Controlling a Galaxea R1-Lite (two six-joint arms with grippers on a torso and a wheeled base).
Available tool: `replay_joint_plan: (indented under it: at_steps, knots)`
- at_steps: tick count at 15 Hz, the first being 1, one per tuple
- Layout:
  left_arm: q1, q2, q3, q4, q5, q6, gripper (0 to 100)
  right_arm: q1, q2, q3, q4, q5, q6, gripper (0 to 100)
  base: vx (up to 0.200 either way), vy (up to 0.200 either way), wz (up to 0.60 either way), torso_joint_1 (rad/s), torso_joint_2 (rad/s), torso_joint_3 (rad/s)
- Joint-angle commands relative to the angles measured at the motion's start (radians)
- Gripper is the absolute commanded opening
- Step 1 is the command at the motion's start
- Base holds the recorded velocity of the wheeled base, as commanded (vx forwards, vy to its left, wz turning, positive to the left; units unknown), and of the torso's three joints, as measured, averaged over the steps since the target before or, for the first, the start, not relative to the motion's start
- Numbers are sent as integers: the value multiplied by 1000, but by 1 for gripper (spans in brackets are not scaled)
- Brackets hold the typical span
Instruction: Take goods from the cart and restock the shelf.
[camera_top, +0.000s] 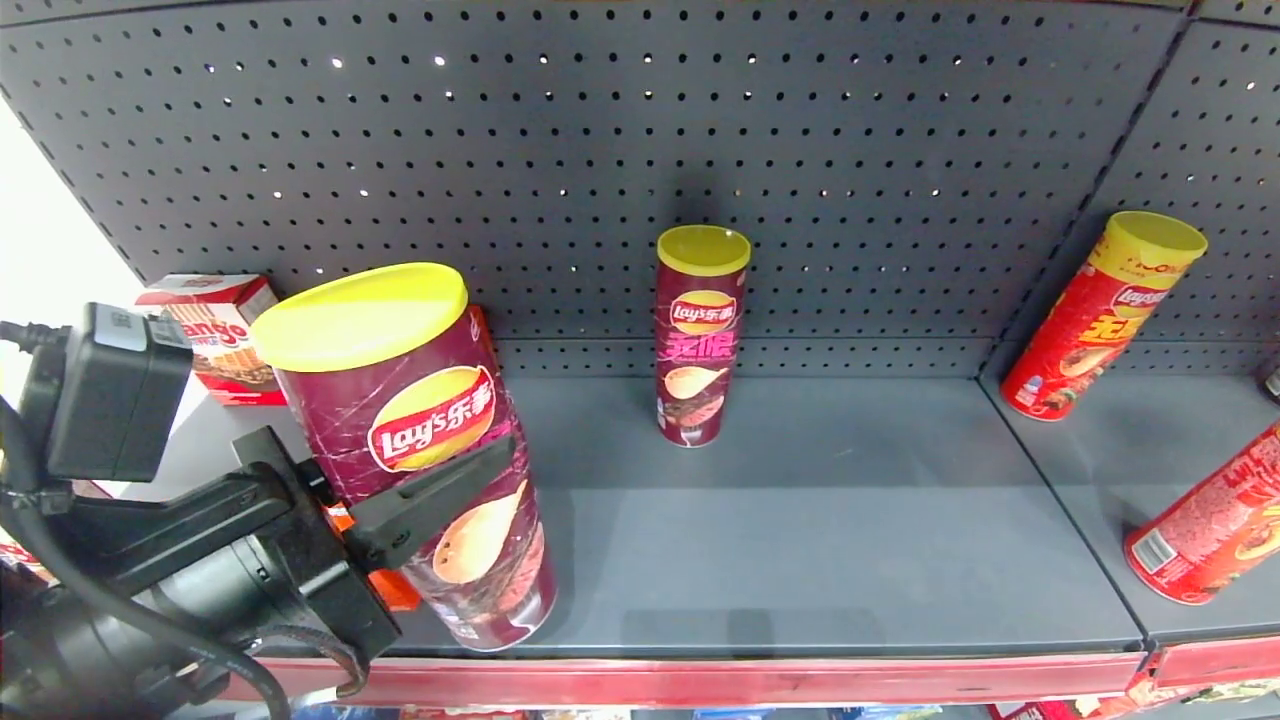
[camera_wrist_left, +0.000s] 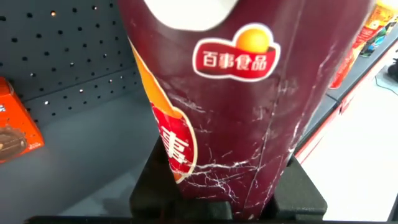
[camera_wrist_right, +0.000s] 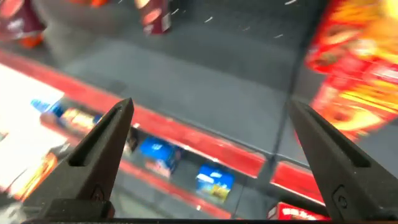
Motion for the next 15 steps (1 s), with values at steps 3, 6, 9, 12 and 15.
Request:
replay_joint_plan:
  at_steps: [3,6,9,12,15]
  knots:
    - [26,-30,36,0,1,0,0,77,254,-24,-4,46,-67,100,0,0,0,0,0,0]
    - [27,-36,54,0,-1,0,0,234,436,-99,-9,40,-72,100,0,0,0,0,0,0]
    - [29,-34,43,-1,-1,0,0,332,591,-205,-10,34,-53,100,0,0,0,0,0,0]
    - [43,-34,43,0,-1,0,0,382,729,-276,-86,34,-30,100,0,0,0,0,0,0]
    - [44,-36,43,0,1,-2,0,382,893,-340,-230,41,-26,100,0,0,0,0,0,0]
